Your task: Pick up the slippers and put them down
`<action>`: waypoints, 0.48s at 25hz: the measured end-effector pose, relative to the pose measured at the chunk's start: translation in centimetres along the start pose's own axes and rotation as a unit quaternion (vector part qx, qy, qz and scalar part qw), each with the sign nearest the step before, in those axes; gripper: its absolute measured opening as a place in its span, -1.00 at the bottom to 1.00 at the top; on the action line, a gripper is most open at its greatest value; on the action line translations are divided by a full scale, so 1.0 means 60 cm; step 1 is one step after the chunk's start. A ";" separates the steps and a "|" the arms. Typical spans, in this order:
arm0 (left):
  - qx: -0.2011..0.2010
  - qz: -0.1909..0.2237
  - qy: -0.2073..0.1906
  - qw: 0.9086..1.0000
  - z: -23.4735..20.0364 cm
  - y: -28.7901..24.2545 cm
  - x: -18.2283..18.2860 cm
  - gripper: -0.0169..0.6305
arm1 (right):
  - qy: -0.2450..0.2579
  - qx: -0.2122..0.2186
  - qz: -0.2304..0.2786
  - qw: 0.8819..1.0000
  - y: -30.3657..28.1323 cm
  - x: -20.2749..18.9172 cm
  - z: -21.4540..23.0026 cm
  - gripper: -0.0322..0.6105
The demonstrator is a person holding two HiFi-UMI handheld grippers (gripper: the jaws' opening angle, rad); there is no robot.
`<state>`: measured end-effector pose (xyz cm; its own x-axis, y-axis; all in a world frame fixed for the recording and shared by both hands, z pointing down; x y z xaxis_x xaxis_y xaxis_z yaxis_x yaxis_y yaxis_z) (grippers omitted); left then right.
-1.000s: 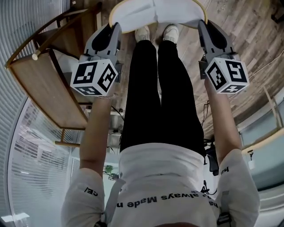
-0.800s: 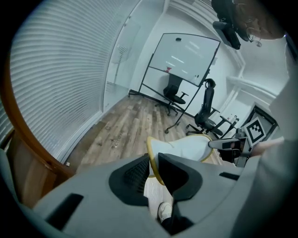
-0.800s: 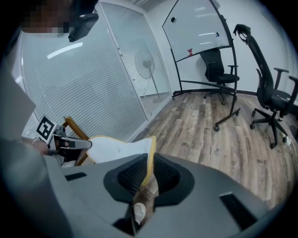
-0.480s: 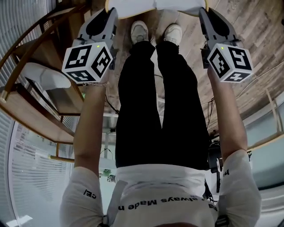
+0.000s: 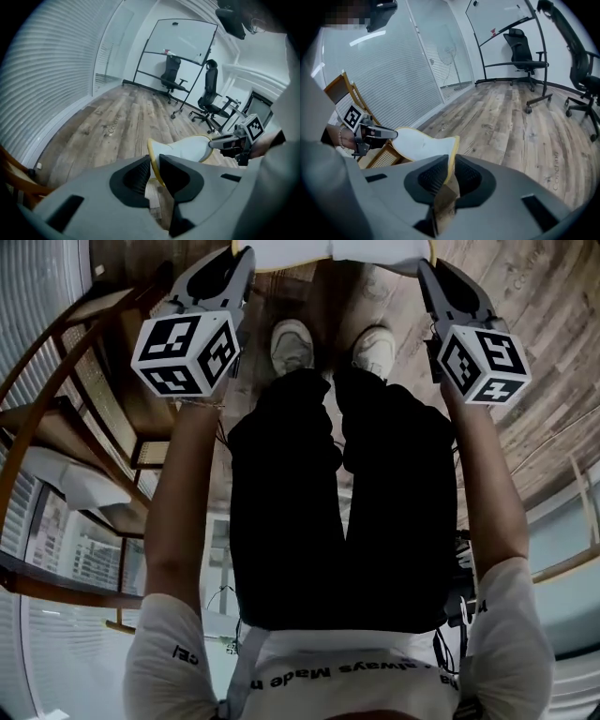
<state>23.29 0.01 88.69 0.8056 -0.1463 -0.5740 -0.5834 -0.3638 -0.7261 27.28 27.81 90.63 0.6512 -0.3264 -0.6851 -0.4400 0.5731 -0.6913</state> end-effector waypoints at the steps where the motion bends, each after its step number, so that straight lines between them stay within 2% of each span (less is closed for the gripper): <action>1: -0.002 -0.001 0.000 1.000 -0.010 -0.020 -0.013 -0.75 | 0.003 0.001 -0.003 1.000 -0.020 -0.018 0.007 -0.77; 12: -0.012 -0.014 -0.016 1.000 -0.114 -0.207 -0.141 -0.74 | 0.008 0.031 -0.018 0.999 -0.203 -0.183 0.075 -0.77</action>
<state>24.41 -0.51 105.12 0.8175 -0.1056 -0.5662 -0.5580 -0.3887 -0.7332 28.31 27.80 107.60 0.6557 -0.3601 -0.6636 -0.3764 0.6060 -0.7008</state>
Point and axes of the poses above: the fingertips, and each gripper's own axes: y backward along the fingers, z to its right, x out of its top, the point moved 5 cm from there along y, backward along the fingers, and after that the axes turned 8 degrees about y, right-handed, at the moved point
